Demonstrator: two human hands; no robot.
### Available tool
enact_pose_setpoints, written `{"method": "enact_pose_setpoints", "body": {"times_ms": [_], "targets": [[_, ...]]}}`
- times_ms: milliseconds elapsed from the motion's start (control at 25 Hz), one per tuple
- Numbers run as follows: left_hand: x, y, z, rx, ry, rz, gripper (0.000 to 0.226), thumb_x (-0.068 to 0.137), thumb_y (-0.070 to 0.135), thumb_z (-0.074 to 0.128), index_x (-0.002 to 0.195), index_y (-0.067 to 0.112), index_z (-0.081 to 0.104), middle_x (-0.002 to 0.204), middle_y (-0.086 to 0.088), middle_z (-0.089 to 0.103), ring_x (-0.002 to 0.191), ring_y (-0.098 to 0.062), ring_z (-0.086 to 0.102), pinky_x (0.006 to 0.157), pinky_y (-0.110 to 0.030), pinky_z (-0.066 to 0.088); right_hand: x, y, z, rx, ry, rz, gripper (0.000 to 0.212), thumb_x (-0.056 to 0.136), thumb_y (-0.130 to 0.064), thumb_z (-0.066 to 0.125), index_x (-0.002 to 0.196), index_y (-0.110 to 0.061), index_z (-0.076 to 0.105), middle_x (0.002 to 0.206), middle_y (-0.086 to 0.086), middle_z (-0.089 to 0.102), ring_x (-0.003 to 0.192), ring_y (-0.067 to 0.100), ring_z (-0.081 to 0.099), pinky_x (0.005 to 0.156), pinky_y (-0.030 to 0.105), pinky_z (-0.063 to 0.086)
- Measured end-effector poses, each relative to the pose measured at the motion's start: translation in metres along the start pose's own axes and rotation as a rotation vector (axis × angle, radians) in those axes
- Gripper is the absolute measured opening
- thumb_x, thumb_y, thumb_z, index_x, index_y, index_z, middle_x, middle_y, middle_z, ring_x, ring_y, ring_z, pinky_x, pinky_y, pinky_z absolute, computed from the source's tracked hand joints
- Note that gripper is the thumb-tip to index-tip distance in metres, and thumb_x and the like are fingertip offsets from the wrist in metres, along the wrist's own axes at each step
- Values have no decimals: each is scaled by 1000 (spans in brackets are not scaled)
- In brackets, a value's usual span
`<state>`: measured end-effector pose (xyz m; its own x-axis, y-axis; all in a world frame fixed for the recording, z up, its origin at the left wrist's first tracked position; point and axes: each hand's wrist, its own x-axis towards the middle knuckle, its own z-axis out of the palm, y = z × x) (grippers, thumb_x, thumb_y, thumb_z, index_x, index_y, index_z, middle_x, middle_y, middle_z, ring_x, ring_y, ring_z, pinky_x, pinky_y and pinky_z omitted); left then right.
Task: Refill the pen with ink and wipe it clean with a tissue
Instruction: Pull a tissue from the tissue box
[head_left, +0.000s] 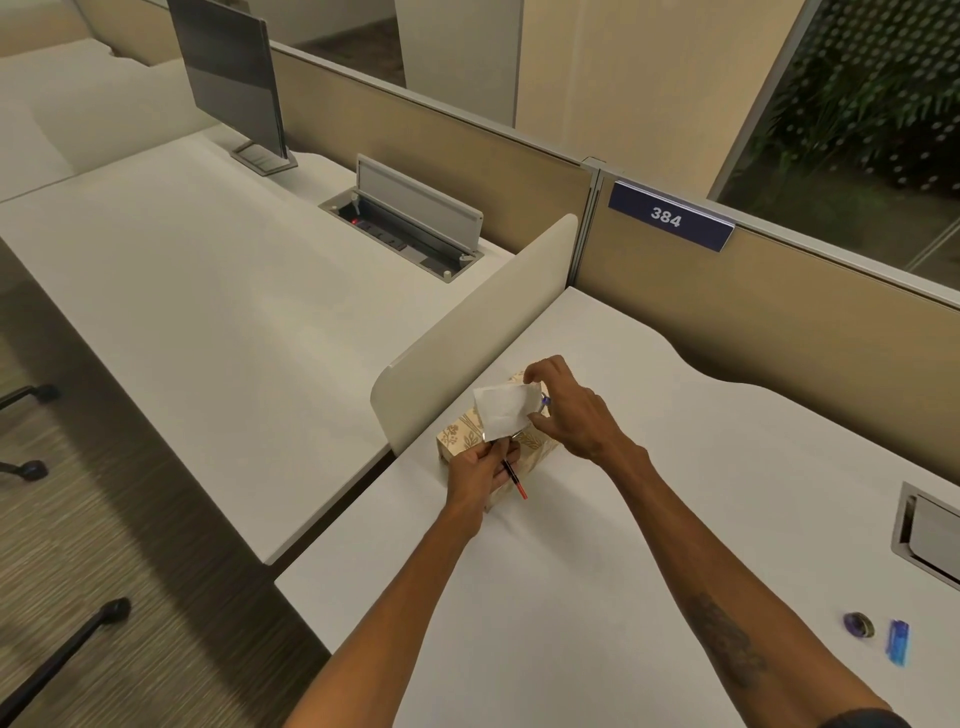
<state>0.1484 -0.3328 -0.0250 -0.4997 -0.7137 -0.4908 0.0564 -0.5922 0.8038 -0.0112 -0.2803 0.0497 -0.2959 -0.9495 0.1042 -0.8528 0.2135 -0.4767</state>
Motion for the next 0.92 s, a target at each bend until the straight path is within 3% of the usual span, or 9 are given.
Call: {"method": "enact_pose_setpoints", "body": {"times_ms": [120, 280, 400, 480, 560, 640, 800, 920], "targets": [[0, 0, 1, 0, -16, -7, 29, 93, 19, 67, 119, 6, 68, 111, -8, 75, 100, -16, 73, 75, -23, 60, -9, 2, 10, 30, 107, -27, 67, 78, -21, 77, 130, -31, 36, 140, -8, 29, 77, 10, 59, 49, 28, 53], [0, 0, -1, 2, -15, -2, 30, 93, 20, 67, 120, 6, 68, 111, -8, 75, 102, -17, 73, 79, -25, 60, -27, 12, 31, -39, 164, 7, 60, 81, -32, 76, 125, -29, 36, 135, -4, 34, 71, 11, 57, 45, 33, 52], [0, -1, -2, 14, -37, -2, 30, 94, 21, 66, 120, 7, 68, 111, -8, 75, 103, -17, 72, 80, -25, 60, -28, 11, 42, -119, 143, 95, 56, 83, -42, 72, 126, -31, 38, 138, -4, 34, 80, 17, 60, 49, 31, 52], [0, -1, -1, 10, -34, -8, 28, 94, 19, 65, 118, 6, 67, 111, -10, 75, 102, -17, 73, 78, -24, 60, -20, 5, 46, -131, 184, 155, 45, 87, -44, 65, 127, -34, 45, 145, -5, 37, 86, 19, 63, 54, 34, 54], [0, 0, 0, -4, -20, -13, 26, 94, 16, 66, 117, 4, 67, 109, -10, 75, 98, -17, 73, 78, -25, 60, -14, 1, 51, -111, 245, 208, 25, 94, -41, 57, 117, -33, 58, 147, -4, 43, 84, 23, 67, 56, 32, 53], [0, 1, 1, -13, -10, -16, 21, 93, 14, 66, 112, 5, 69, 106, -9, 75, 94, -17, 74, 78, -25, 61, -9, 1, 53, -63, 285, 252, 17, 97, -36, 54, 110, -31, 63, 144, -6, 50, 90, 25, 69, 60, 32, 53], [-1, 0, 0, 5, -20, -12, 24, 94, 17, 66, 115, 5, 68, 109, -9, 75, 98, -18, 74, 81, -27, 60, -6, -3, 53, -39, 146, 286, 49, 91, -24, 58, 137, -31, 43, 153, -9, 37, 99, 28, 66, 69, 39, 55], [-2, 0, -1, 36, -23, -2, 21, 94, 20, 65, 114, 13, 68, 110, -6, 75, 102, -20, 73, 86, -31, 60, -3, -9, 54, -87, 63, 317, 62, 88, -34, 60, 144, -33, 32, 158, -5, 28, 107, 31, 62, 76, 45, 53]]}}
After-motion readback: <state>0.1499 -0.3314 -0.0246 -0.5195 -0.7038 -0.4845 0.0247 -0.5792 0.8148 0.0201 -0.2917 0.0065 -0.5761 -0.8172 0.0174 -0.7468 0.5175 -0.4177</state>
